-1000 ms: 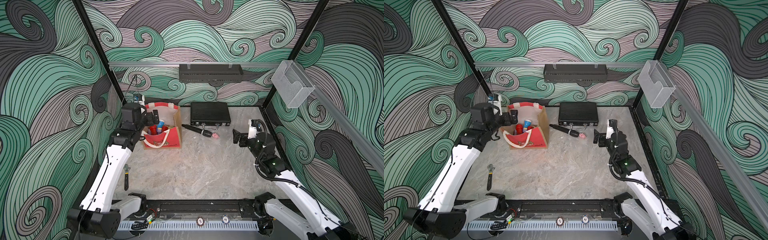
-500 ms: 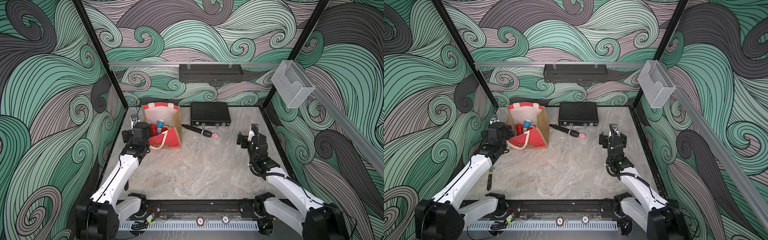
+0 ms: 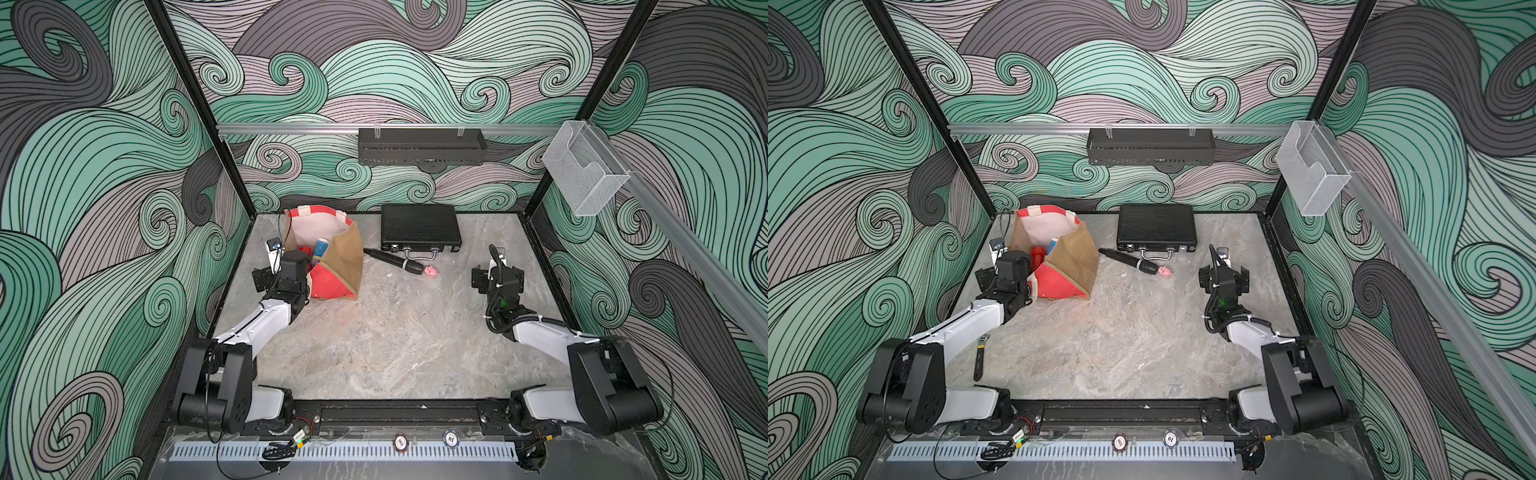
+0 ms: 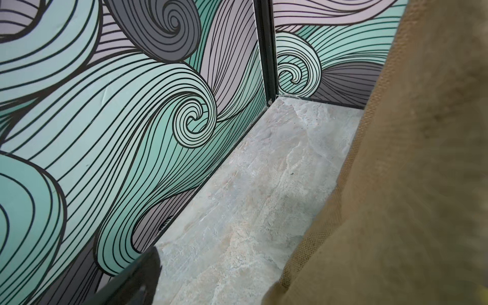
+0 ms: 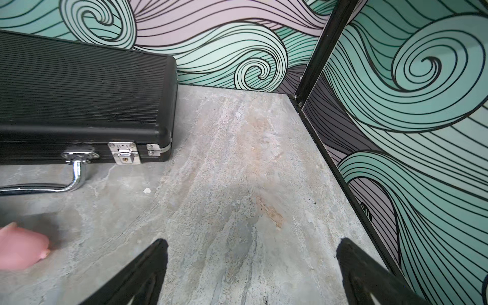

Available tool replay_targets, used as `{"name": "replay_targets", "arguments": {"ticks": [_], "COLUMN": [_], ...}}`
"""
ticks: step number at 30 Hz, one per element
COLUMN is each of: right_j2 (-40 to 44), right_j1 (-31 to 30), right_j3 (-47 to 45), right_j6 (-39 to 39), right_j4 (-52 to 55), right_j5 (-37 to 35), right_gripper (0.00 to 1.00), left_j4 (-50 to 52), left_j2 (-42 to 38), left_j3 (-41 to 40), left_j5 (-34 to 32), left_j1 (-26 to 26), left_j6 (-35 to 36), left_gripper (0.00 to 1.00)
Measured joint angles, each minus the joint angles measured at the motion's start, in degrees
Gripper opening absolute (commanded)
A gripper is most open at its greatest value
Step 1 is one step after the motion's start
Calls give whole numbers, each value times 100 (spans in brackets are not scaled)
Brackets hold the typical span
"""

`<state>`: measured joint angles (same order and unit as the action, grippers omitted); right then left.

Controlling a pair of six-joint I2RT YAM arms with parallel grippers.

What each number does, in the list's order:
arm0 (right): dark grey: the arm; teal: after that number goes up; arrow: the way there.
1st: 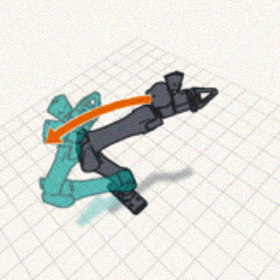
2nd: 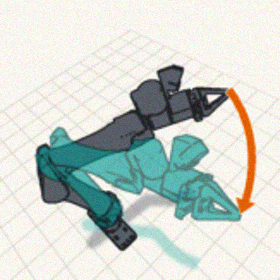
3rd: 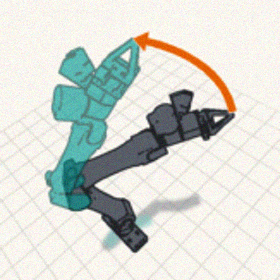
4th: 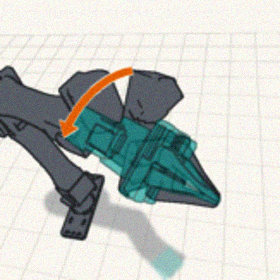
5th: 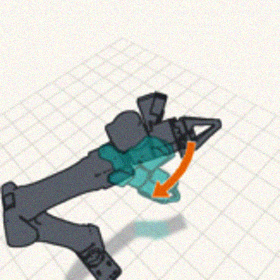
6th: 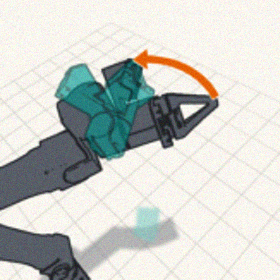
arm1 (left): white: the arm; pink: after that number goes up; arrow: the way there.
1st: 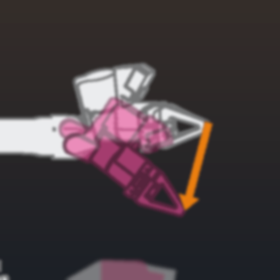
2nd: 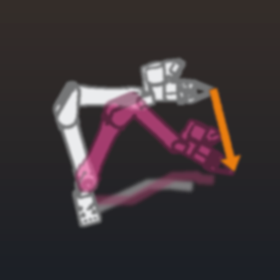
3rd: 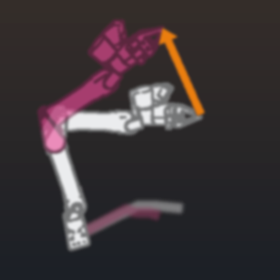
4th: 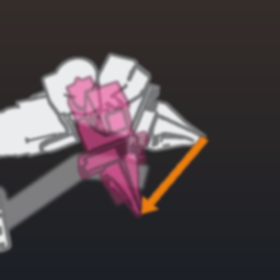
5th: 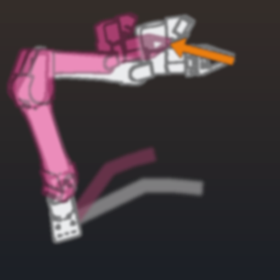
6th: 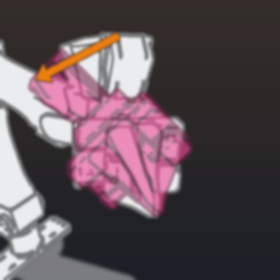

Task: Put the flashlights into the tote bags
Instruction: Reset both arms

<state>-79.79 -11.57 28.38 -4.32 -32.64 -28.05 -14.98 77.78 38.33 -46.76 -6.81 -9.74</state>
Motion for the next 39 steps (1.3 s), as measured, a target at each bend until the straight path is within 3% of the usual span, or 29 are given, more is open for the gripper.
{"name": "replay_targets", "arguments": {"ticks": [9,22,27,34,39], "right_j2": [-682,-682,-682,-682,-682], "right_j1": [444,640,645,645,645], "right_j3": [-245,-92,-92,-85,-87], "right_j6": [197,391,398,415,415], "right_j4": [-651,-605,-590,-575,-573], "right_j5": [372,787,841,866,868], "right_gripper": [99,99,99,100,99], "left_j4": [-1185,-1270,-188,1687,2332], "left_j2": [590,555,-389,-2039,-2979], "left_j3": [-334,-385,-205,706,343], "left_j5": [472,999,1211,1672,1880], "left_j1": [339,461,459,457,457], "left_j6": [-219,-234,-177,-127,-227], "left_gripper": [99,98,98,98,99]}}
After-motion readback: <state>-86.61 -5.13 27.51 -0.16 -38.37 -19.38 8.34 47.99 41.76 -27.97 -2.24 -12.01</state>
